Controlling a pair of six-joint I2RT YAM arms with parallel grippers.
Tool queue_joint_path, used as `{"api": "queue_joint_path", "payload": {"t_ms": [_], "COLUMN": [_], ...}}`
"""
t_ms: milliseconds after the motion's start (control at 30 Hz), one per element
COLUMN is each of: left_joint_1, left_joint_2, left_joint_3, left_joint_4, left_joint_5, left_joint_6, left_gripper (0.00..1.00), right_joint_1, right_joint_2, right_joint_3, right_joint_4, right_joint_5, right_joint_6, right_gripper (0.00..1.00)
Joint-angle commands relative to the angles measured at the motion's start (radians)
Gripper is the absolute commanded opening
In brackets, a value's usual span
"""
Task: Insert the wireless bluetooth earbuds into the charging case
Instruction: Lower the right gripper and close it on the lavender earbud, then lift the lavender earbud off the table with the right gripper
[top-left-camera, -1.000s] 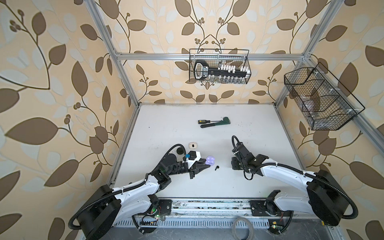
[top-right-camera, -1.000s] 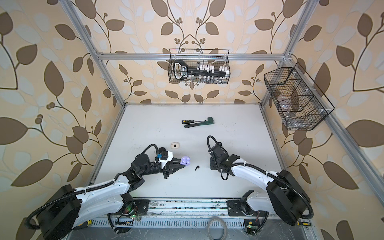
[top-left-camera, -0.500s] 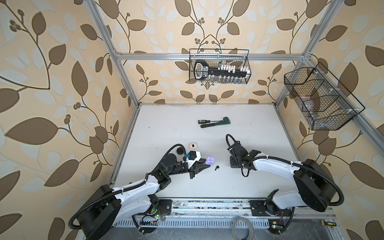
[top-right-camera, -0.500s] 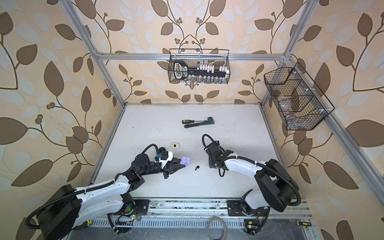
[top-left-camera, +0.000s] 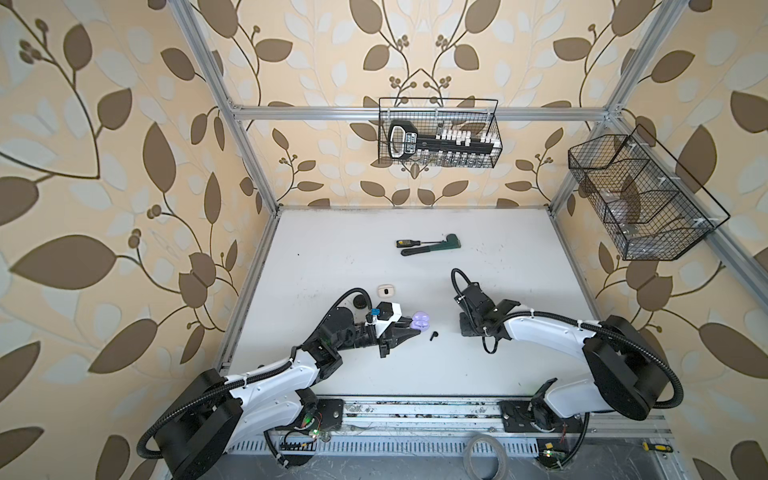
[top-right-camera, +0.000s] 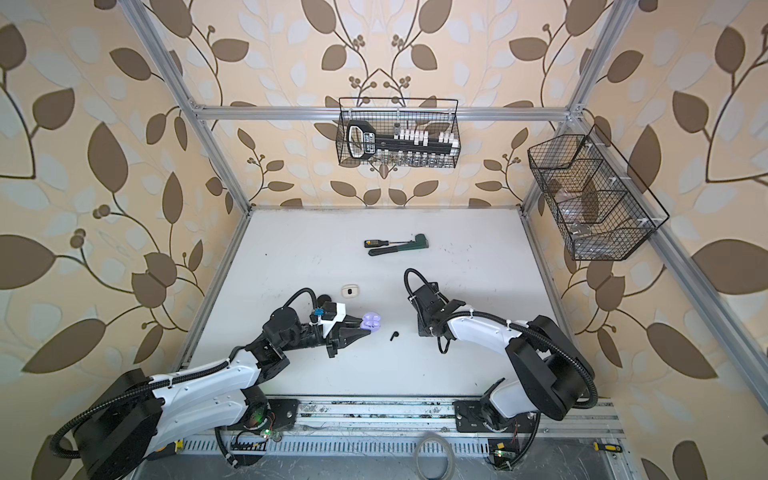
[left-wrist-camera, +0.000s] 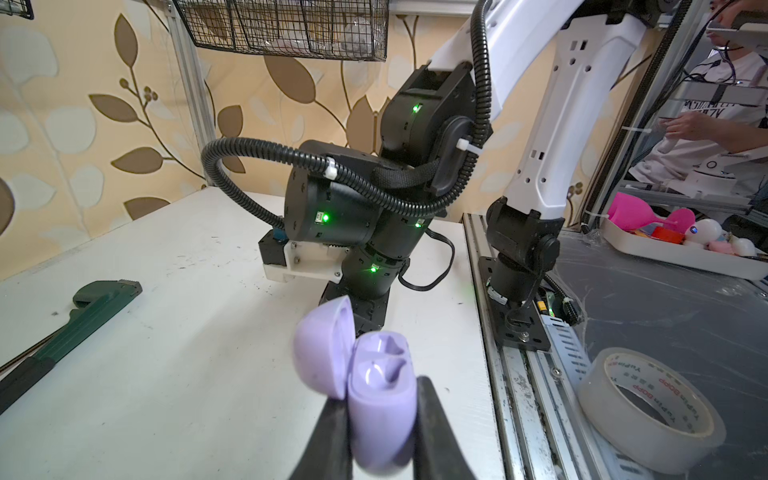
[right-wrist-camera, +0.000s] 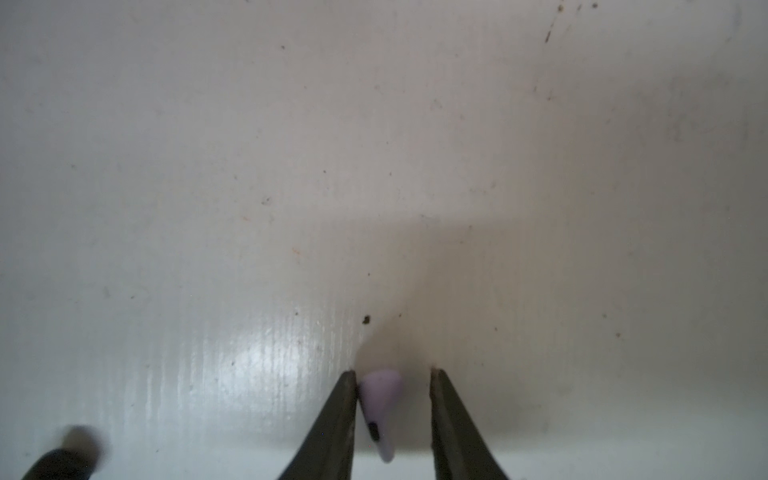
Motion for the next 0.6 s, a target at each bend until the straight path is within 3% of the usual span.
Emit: {"api": "queue_joint_path", "payload": {"t_ms": [0, 567], "left_joint_1": [-0.008, -0.008], "left_joint_2": [-0.009, -0.014], "left_joint_3": [0.007, 0.01], "left_joint_4": [0.03, 0.023], "left_joint_5": [0.002, 0.003], "left_joint_6": [0.023, 0.029], "left_gripper": [0.0, 0.0], "right_joint_1": [-0.01, -0.013], "right_joint_2": [-0.004, -0.025], "right_joint_3": [-0.013, -0.053], "right_joint_4": [0.006, 0.033], "right_joint_5": [-0.002, -0.019], "right_joint_6": [-0.001, 0.015], "right_gripper": [0.31, 0.26]}}
